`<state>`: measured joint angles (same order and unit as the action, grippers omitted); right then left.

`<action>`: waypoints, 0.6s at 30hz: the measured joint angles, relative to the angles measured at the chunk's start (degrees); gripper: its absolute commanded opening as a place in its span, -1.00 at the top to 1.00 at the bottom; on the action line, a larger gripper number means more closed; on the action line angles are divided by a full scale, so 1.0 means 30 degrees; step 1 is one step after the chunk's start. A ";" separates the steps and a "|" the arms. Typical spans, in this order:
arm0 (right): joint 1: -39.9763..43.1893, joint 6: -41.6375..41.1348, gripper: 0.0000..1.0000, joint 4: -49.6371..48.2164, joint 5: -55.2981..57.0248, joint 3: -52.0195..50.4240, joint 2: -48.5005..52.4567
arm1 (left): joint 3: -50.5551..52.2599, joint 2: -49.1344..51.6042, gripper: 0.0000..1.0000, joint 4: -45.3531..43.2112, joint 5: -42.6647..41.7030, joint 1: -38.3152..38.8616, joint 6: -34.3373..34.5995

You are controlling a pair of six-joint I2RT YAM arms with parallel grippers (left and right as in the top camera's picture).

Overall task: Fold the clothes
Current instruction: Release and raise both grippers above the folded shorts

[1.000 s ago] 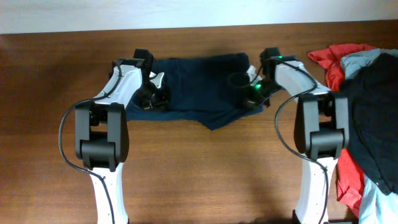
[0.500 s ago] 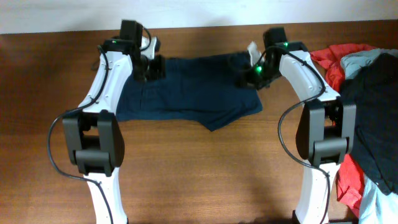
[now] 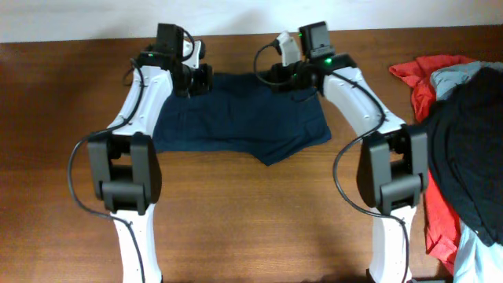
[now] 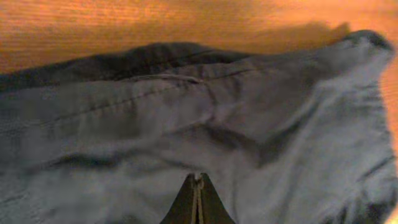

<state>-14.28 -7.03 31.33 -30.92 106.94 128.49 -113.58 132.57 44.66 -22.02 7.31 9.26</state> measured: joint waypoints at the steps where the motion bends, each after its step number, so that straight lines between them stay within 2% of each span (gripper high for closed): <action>1: -0.0226 -0.0197 0.92 -0.0379 0.0590 0.0000 0.0240 | 0.0000 0.0364 0.99 -0.0350 0.0015 0.0007 0.0000; 9: -0.0845 -0.0758 0.92 -0.3293 0.2871 0.0000 0.2725 | 0.0036 0.1457 0.99 -0.2331 0.0546 0.0036 0.0000; 18: 0.0270 -0.1253 0.92 -0.4328 0.4313 0.0000 0.3818 | 0.0036 0.1785 0.99 -0.2390 0.2878 0.0036 -0.0007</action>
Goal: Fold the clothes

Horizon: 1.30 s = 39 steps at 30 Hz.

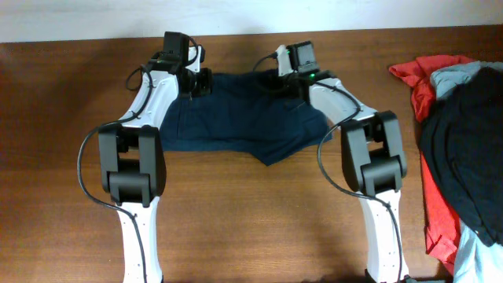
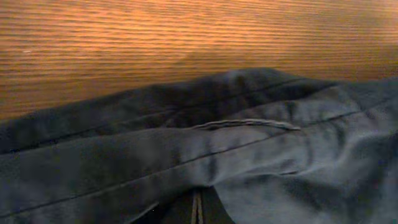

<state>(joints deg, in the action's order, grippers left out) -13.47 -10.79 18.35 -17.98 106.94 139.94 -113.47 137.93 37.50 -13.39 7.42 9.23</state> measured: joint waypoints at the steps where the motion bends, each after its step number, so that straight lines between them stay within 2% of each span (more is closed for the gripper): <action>1: 0.0335 -0.0007 0.92 0.0044 0.0058 0.0000 0.0000 | 0.0000 0.0036 0.99 -0.0007 0.0306 0.0000 0.0000; 8: 0.2499 -0.0138 0.92 0.0721 0.0197 0.0000 0.0000 | 0.0000 0.0109 0.99 -0.0029 0.2025 0.0007 -0.0015; 17: 0.3541 -0.0277 0.92 0.2040 -0.0058 0.0306 -0.0007 | -0.0721 0.0168 0.99 0.0087 0.2703 -0.0022 -0.0379; 25: 0.5821 -0.0240 0.92 0.6433 -0.0007 0.1923 -0.0015 | -0.4612 0.0189 0.99 0.3636 0.4138 -0.1384 -0.0670; 30: 0.6980 0.0080 0.92 1.0207 -0.0073 0.4583 -0.0022 | -0.8043 0.0204 0.96 0.7504 0.4568 -0.3060 -0.0721; 33: 0.6863 0.0328 0.92 1.2866 -0.0386 0.6382 -0.0117 | -0.9602 0.0204 0.76 1.0404 0.4707 -0.3628 -0.0474; 34: 0.6717 0.0539 0.92 1.3930 -0.0590 0.7031 -0.0189 | -0.9799 0.0204 0.63 1.1118 0.4692 -0.3716 -0.0240; 36: 0.6360 0.0758 0.92 1.5409 -0.0831 0.7934 -0.0313 | -0.9872 0.0204 0.11 1.2349 0.4554 -0.3905 0.0087; 37: 0.6069 0.0860 0.92 1.6181 -0.0933 0.8437 -0.0393 | -0.9865 0.0219 -0.08 1.2939 0.4269 -0.3985 0.0189; 39: 0.5253 0.1049 0.92 1.7165 -0.1049 0.9005 -0.0612 | -0.9857 0.0306 -0.25 1.3923 0.3395 -0.4233 0.0299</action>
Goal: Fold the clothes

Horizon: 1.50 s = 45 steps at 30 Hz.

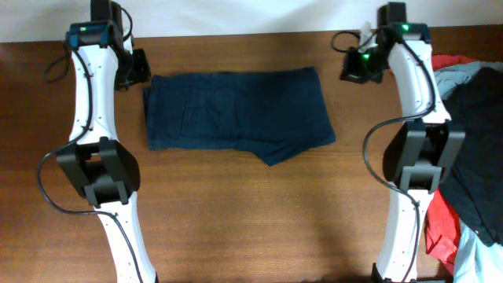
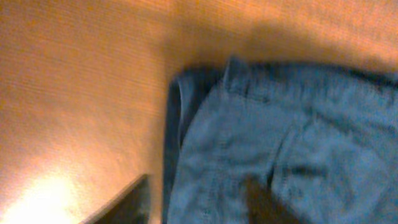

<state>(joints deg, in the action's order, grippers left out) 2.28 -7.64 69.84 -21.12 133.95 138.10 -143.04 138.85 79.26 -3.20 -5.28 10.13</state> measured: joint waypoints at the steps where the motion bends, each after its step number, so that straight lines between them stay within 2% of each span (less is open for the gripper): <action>1: -0.0350 0.0044 0.92 0.0160 -0.0058 0.0051 -0.0095 | 0.0000 0.0051 -0.37 0.0372 -0.0342 -0.0117 0.0080; 3: -0.1268 0.0131 0.92 0.0306 -0.0146 0.0066 -0.0197 | -0.0007 0.0219 -0.48 0.0984 -0.1042 -0.0415 0.0189; 12: -0.5552 0.0197 0.92 0.0131 0.0423 -0.0007 -0.0197 | -0.0007 0.2514 -0.49 0.2885 -0.3315 -0.0962 -0.0860; 22: -0.7104 0.0182 0.92 -0.1290 0.0911 -0.1960 -0.0197 | 0.0000 0.4510 -0.49 0.3104 -0.5100 -0.0874 -0.2302; 28: -0.7526 0.0029 0.92 -0.3738 0.1056 -0.4619 -0.0197 | 0.0000 0.4517 -0.52 0.3417 -0.4619 -0.0874 -0.2528; 33: -0.7912 0.0029 0.92 -0.5326 0.1107 -0.6390 -0.0197 | 0.0000 0.4517 -0.70 0.3665 -0.3592 -0.0874 -0.2535; 45: -0.7934 0.0007 0.92 -0.6834 0.1035 -0.8087 -0.0364 | 0.0000 0.4517 -0.72 0.3206 -0.2149 -0.0867 -0.2594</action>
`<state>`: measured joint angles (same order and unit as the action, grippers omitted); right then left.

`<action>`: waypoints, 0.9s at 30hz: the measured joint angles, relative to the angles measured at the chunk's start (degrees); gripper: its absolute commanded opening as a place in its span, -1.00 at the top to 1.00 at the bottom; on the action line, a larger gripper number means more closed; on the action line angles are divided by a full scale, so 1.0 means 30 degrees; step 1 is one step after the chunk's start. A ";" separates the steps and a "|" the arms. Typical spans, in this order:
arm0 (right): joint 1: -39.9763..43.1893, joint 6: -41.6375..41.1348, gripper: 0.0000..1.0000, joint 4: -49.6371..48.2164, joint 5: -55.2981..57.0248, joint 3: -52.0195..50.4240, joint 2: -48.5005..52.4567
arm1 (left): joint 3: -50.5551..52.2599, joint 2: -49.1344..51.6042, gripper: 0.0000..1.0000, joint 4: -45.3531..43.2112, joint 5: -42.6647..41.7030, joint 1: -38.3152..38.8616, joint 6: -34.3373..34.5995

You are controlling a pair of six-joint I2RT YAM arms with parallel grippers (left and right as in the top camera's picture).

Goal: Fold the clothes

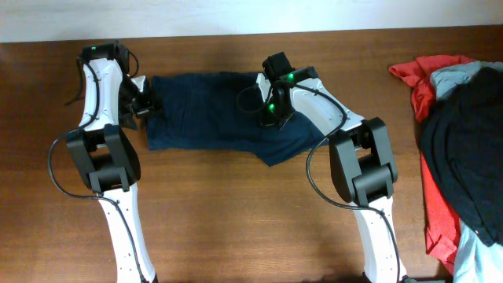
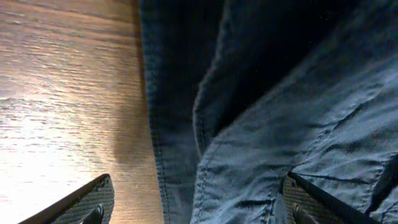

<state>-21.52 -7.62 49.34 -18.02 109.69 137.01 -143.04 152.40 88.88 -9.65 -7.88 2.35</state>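
Dark navy shorts point(image 1: 208, 118) lie spread flat on the wooden table point(image 1: 236, 212), towards its far side. My left gripper point(image 1: 146, 105) is at their left edge. In the left wrist view it point(image 2: 199, 208) stands wide open and low over the cloth. One finger point(image 2: 87, 202) is over bare wood, the other over the denim point(image 2: 273, 124), and the hem seam runs between them. My right gripper point(image 1: 272, 112) rests on the shorts right of their middle. Whether its jaws are open cannot be made out from overhead.
A heap of other clothes lies at the table's right end: a red garment point(image 1: 416, 79), a black one point(image 1: 464, 149) on top and a grey-blue piece point(image 1: 460, 75). The table's far edge meets a white wall point(image 1: 236, 16).
Both arms were swung out to the far corners, clear of the shorts. Now the left gripper is open at the shorts' left edge and the right gripper is on the cloth near the middle.
At first both grippers were at the shorts' far edge, the left one shut over the cloth, and they stayed there a moment later. Then both were off the shorts, which lay flatter and squarer. Now both are back at the garment.
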 measured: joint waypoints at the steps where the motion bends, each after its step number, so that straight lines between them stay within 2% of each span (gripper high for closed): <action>1: 0.0000 0.0015 0.92 0.0000 0.0000 -0.0007 -0.0007 | 0.0000 0.0000 -0.72 0.0007 0.0029 0.0022 0.0000; 9: 0.0000 0.0015 0.92 -0.0015 0.0000 -0.0015 -0.0007 | -0.0007 0.0182 -0.73 0.0022 0.0095 0.0488 0.0000; 12: 0.0000 0.0022 0.92 -0.0036 0.0000 -0.0022 -0.0007 | -0.0168 0.0444 -0.59 0.0182 0.0044 0.0714 0.0007; 14: 0.0000 0.0022 0.92 -0.0044 0.0000 -0.0029 -0.0007 | -0.0350 0.0597 -0.17 0.0357 0.0095 0.0772 -0.0015; 17: 0.0000 0.0015 0.92 -0.0051 0.0000 -0.0029 -0.0007 | -0.0488 0.0787 0.99 0.0583 -0.0124 0.0765 0.0036; 27: 0.0000 0.0007 0.92 -0.0029 0.0000 -0.0036 -0.0007 | -0.1734 0.1494 0.99 0.1508 -0.1064 0.0736 -0.0073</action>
<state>-21.52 -7.60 49.25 -18.02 109.58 136.99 -148.24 156.88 93.41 -12.84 -5.67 2.13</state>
